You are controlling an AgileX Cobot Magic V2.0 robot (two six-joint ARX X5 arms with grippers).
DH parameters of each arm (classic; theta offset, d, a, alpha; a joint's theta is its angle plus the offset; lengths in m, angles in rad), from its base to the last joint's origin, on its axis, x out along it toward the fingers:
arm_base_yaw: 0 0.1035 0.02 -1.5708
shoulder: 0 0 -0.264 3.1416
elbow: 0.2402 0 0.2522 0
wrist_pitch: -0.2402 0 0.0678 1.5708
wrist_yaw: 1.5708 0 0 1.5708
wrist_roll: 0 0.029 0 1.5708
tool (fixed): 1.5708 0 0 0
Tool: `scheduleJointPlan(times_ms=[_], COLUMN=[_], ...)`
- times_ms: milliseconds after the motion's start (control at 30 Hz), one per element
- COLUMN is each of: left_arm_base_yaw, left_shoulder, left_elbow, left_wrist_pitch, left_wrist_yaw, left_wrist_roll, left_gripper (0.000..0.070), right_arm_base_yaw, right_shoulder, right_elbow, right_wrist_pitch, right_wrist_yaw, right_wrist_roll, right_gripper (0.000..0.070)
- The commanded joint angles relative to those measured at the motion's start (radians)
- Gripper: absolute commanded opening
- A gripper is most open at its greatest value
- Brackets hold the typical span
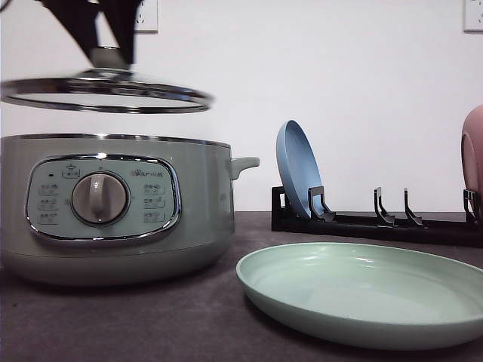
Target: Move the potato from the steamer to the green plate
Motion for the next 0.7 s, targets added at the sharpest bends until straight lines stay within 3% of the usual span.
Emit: scheduleJointPlan(times_ms=[0, 400, 667], left_arm_base_yaw=[0.025, 0.262, 0.358], left_shoulder=[-0.039, -0.136, -0.155], left_elbow=[0.042, 0.042, 0.042], left_wrist_pitch=[0.018, -0.020, -0.018], left_wrist_yaw=[-0.010, -0.010, -0.009], left_wrist_roll=[-0.002, 0.005, 0.005], left_gripper=[0.0000, 0.0000, 0.0000], right_arm_base_yaw=[0.005, 0.005, 0.005], right_shoulder=[0.012, 0.013, 0.037], right_elbow=[0.020, 0.020, 0.021], right_wrist_pitch=[0.008, 0.064, 0.072], right_wrist_yaw=[0.001, 0.005, 0.072], right_wrist_roll=[-0.011, 0.057, 0.125], right_gripper=[0.0402, 0.0402, 0.0402])
